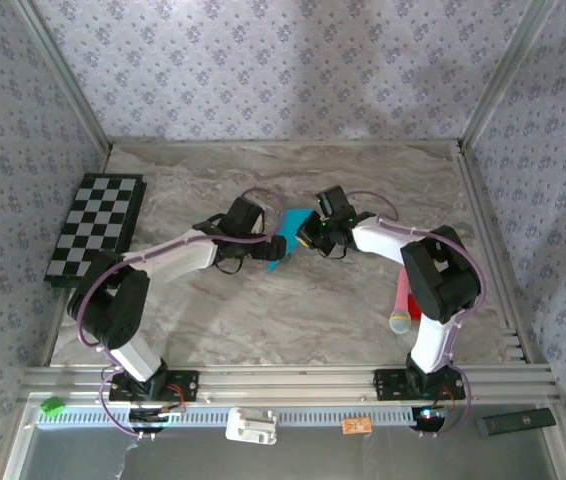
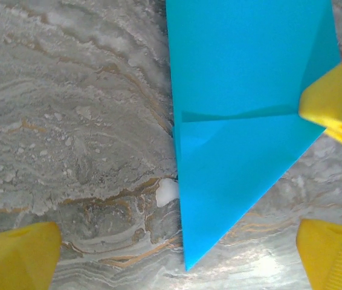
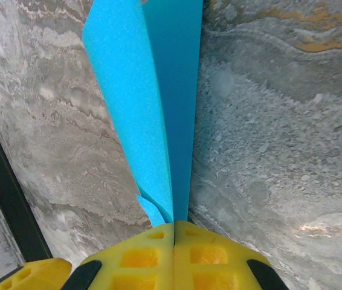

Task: Fold a paper plane with a square sheet of paper (pick it up from the middle)
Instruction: Fold the wing for the fifth time at the center of the table.

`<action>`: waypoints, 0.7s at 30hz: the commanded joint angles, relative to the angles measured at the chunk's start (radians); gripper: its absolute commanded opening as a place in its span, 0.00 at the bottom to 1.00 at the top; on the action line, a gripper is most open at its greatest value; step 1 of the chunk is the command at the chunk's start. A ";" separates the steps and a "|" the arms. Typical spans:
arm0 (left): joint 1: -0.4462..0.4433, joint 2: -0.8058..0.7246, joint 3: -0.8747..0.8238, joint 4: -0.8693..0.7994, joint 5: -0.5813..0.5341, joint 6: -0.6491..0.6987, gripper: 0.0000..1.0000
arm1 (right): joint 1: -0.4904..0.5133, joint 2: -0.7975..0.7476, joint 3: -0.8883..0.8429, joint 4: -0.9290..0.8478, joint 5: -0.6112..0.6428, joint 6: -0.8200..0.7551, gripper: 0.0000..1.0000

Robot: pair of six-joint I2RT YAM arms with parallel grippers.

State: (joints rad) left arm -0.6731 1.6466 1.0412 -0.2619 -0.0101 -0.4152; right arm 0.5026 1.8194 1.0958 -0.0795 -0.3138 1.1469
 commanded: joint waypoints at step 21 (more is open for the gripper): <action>-0.207 0.186 0.092 0.096 -0.221 0.415 0.52 | -0.050 -0.027 0.009 -0.047 -0.105 0.096 0.05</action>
State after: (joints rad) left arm -0.8696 1.8271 1.1137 -0.1978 -0.2031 -0.0452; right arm 0.4576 1.8191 1.0966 -0.1165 -0.3939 1.2198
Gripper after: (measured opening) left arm 0.526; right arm 0.050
